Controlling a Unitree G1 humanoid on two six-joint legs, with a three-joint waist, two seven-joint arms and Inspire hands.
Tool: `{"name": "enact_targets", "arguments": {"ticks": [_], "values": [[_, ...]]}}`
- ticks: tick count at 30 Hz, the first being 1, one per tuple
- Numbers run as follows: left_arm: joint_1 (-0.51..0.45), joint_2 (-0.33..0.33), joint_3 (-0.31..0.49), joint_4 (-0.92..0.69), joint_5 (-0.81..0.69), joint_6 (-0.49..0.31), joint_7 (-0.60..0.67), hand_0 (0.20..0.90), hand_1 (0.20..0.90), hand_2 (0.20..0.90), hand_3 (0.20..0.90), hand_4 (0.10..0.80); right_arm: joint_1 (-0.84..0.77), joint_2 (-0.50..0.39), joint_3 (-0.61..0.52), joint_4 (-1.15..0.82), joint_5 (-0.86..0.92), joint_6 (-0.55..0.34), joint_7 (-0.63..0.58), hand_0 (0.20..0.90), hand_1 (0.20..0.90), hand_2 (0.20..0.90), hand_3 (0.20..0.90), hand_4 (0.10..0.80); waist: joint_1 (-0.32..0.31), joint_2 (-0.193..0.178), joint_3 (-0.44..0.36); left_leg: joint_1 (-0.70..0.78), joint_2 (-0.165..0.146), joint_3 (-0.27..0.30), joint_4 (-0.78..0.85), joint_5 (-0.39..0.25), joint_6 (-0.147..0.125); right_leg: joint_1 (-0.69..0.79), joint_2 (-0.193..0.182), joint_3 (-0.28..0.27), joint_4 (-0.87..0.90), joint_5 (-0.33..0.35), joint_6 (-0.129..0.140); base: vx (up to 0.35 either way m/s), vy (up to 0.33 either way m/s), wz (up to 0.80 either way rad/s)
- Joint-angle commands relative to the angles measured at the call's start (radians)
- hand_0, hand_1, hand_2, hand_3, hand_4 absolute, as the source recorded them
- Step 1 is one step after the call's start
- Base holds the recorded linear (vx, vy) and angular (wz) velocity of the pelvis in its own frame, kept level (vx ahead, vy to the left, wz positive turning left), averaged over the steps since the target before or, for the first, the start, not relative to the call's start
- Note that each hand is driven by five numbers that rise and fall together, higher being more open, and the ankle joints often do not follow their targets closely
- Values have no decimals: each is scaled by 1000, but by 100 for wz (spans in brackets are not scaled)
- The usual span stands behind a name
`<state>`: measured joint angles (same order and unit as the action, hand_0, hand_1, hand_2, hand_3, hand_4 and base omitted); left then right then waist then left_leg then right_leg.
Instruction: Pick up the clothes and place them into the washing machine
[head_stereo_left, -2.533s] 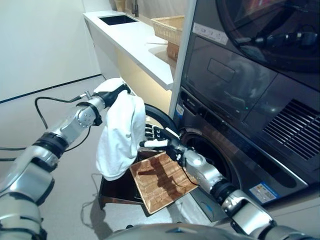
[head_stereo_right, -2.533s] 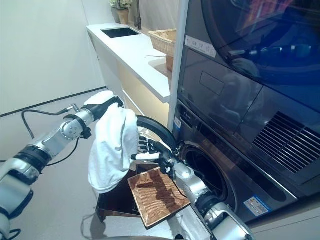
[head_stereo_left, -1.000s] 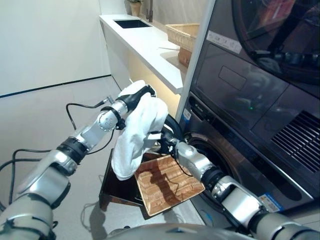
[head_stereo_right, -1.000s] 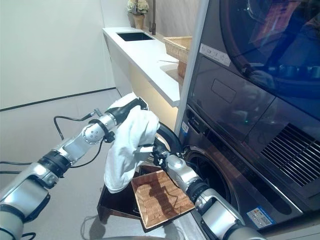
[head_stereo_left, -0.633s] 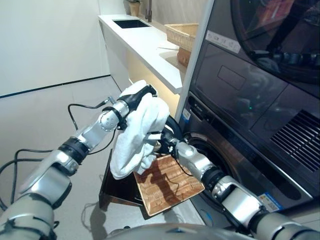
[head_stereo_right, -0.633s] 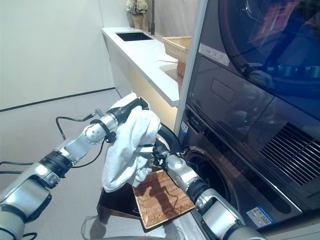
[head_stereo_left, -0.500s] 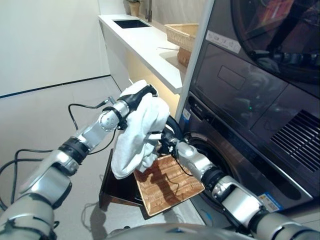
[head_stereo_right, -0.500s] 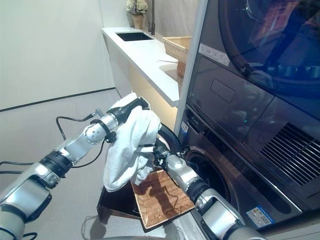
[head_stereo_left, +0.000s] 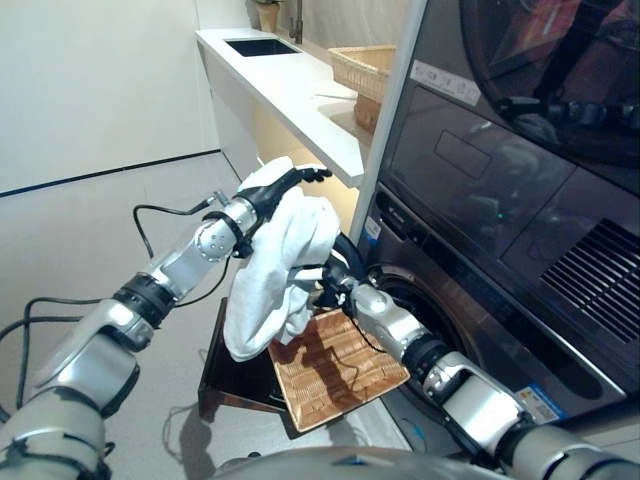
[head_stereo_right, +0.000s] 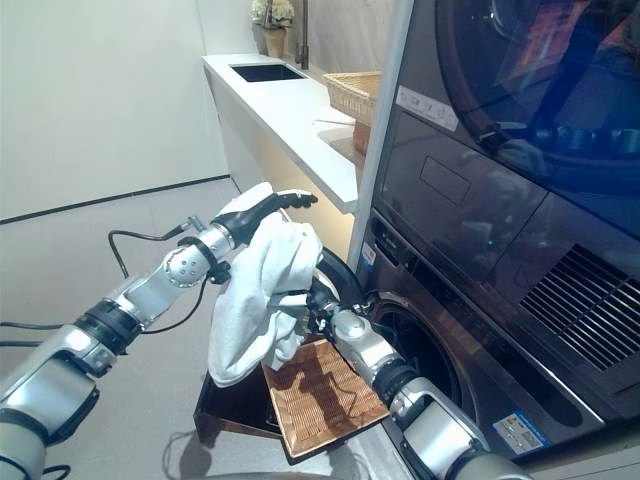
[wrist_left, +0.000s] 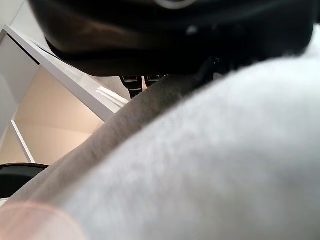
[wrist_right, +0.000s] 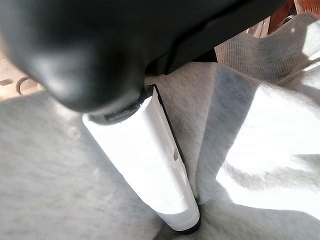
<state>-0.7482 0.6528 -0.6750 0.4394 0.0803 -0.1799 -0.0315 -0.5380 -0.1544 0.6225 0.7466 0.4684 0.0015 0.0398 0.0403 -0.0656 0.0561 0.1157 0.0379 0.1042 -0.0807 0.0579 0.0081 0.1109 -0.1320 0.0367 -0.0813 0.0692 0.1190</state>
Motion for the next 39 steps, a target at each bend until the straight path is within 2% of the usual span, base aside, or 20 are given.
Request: {"name": "enact_targets", "arguments": {"ticks": [1, 9, 13, 19, 20, 21, 22, 23, 27, 33, 36, 37, 39], "values": [[-162, 6, 54, -25, -63, -89, 97, 900, 900, 900, 900, 800, -78, 15, -62, 21, -10, -107, -15, 200, 200, 200, 200, 300, 24, 51, -93, -24, -16, 7, 11, -39, -12, -39, -25, -10, 163, -115, 24, 0, 0, 0], [-139, 53, 85, -8, -57, -90, 111, 900, 900, 900, 900, 800, -56, 10, -82, 26, -5, -115, -18, 200, 200, 200, 200, 300, 29, 55, -91, -26, -18, 3, 9, -37, -14, -37, -25, -15, 162, -116, 25, 0, 0, 0], [-97, 101, 126, -8, -70, -91, 121, 900, 900, 900, 900, 800, -43, 5, -97, 28, -8, -116, -25, 200, 200, 200, 200, 300, 31, 59, -90, -24, -18, 4, 10, -38, -14, -37, -25, -12, 162, -116, 24, 0, 0, 0], [31, 229, 229, 13, -79, -95, 128, 900, 900, 900, 900, 800, -6, -16, -141, 35, -7, -126, -35, 200, 200, 200, 200, 300, 42, 63, -89, -23, -19, 8, 10, -39, -16, -37, -27, -10, 159, -114, 25, 0, 0, 0], [33, 229, 230, 12, -79, -95, 128, 900, 900, 900, 900, 800, -6, -16, -141, 35, -7, -126, -35, 200, 200, 200, 200, 300, 41, 63, -89, -23, -19, 8, 10, -39, -16, -37, -27, -10, 158, -114, 25, 0, 0, 0], [70, 265, 257, 25, -69, -94, 129, 900, 900, 900, 900, 800, 8, -22, -154, 33, -3, -130, -34, 200, 200, 200, 200, 300, 45, 63, -89, -23, -19, 8, 9, -38, -17, -36, -27, -12, 157, -114, 25, 0, 0, 0], [71, 265, 258, 24, -69, -94, 129, 900, 900, 900, 900, 800, 8, -22, -154, 33, -3, -130, -34, 200, 200, 200, 200, 300, 45, 63, -89, -23, -19, 8, 9, -38, -17, -36, -27, -12, 157, -114, 25, 0, 0, 0], [110, 298, 287, 54, -54, -92, 127, 900, 900, 900, 900, 800, 20, -31, -169, 33, 2, -136, -36, 200, 200, 200, 200, 300, 47, 64, -89, -23, -19, 7, 9, -37, -18, -34, -27, -12, 157, -115, 25, 0, 0, 0], [175, 332, 336, 101, -35, -86, 131, 900, 900, 900, 900, 800, 41, -39, -191, 34, 12, -147, -37, 200, 200, 200, 200, 300, 47, 64, -87, -20, -19, 9, 8, -39, -18, -34, -28, -12, 155, -115, 26, 0, 0, 0], [295, 327, 448, 145, -60, -90, 149, 900, 900, 900, 900, 800, 76, -51, -227, 34, 34, -158, -38, 200, 200, 200, 200, 300, 50, 62, -84, -22, -17, 10, 9, -39, -20, -35, -27, -14, 154, -116, 24, 0, 0, 0], [341, 297, 502, 186, -84, -92, 171, 900, 900, 900, 900, 800, 92, -56, -239, 27, 42, -165, -42, 200, 200, 200, 200, 300, 48, 62, -83, -22, -16, 8, 9, -39, -21, -37, -26, -14, 156, -118, 23, 0, 0, 0], [387, 262, 544, 199, -106, -89, 189, 900, 900, 900, 900, 800, 108, -56, -252, 15, 56, -170, -45, 200, 200, 200, 200, 300, 47, 62, -80, -22, -16, 10, 9, -39, -21, -38, -25, -13, 158, -119, 23, 0, 0, 0], [406, 243, 562, 213, -116, -89, 197, 900, 900, 900, 900, 800, 115, -54, -257, 15, 62, -172, -45, 200, 200, 200, 200, 300, 46, 63, -80, -21, -16, 11, 9, -40, -21, -38, -25, -13, 159, -119, 23, 0, 0, 0]]}}
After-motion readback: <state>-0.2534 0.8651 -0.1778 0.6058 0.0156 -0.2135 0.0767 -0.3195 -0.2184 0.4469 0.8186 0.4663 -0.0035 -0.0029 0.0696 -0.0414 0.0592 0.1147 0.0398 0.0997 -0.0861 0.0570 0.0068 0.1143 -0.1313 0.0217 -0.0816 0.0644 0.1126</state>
